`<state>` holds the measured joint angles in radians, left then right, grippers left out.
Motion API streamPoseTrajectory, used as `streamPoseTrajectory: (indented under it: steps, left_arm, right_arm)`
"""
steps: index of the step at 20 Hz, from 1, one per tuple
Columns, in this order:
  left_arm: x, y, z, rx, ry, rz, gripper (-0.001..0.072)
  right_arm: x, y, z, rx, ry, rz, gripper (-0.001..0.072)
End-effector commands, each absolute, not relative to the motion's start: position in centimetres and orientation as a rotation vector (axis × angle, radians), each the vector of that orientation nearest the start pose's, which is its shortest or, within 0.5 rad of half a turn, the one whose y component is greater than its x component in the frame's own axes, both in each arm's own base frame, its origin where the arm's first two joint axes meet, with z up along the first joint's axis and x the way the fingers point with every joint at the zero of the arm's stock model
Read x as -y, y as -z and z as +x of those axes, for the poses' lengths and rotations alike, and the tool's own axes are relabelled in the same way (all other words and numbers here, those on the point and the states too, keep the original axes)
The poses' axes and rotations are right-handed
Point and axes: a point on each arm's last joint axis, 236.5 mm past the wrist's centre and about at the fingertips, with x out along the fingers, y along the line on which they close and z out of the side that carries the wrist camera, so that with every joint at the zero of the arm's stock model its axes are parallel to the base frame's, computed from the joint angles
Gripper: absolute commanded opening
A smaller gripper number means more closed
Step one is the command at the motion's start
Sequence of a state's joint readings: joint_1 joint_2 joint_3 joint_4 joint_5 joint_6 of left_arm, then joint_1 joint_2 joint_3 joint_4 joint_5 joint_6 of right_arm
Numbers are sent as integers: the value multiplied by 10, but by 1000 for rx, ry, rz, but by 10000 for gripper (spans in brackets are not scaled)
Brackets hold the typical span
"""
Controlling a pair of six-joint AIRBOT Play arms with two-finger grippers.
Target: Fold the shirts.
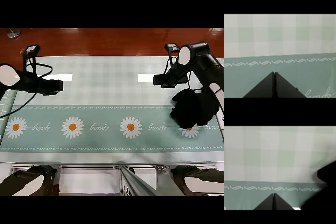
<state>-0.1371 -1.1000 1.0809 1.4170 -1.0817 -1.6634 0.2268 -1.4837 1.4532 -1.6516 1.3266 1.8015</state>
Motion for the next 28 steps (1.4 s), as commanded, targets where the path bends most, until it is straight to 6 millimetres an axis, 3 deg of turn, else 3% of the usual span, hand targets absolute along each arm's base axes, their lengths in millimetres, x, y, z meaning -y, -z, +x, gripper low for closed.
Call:
streamPoseTrajectory:
  steps: [1, 11, 12, 16, 17, 18, 20, 21, 23, 24, 25, 28]
  left_arm:
    - [82, -55, 367, -1117, 152, -147, 27]
    - [82, -55, 367, -1116, 152, -147, 27]
    - [82, -55, 367, -1116, 152, -147, 27]
    - [83, -59, 375, -1077, 152, -151, 27]
    - [83, -67, 390, -1007, 151, -159, 27]
    - [84, -75, 401, -952, 150, -165, 28]
    - [84, -89, 421, -849, 148, -175, 29]
    - [83, -98, 434, -781, 146, -182, 73]
    - [83, -110, 450, -699, 142, -193, 695]
    - [82, -108, 455, -691, 138, -195, 704]
    - [82, -100, 456, -710, 136, -196, 703]
    - [90, -66, 447, -829, 144, -185, 702]
  right_arm:
    - [-77, -19, 414, -1344, 17, -28, 22]
    - [-77, -19, 414, -1341, 17, -26, 21]
    - [-78, -21, 420, -1318, 12, -21, 22]
    - [-83, -43, 475, -1064, -17, -29, 32]
    - [-71, -50, 487, -1007, 17, -82, 245]
    - [-51, -61, 503, -925, 85, -134, 635]
    - [5, -74, 521, -842, 241, -216, 631]
    - [41, -71, 522, -845, 330, -211, 631]
    - [113, -45, 500, -950, 490, -96, 631]
    - [141, -24, 475, -1049, 560, 4, 631]
    - [153, -4, 451, -1161, 575, 83, 631]
    - [140, 42, 383, -1475, 452, 256, 630]
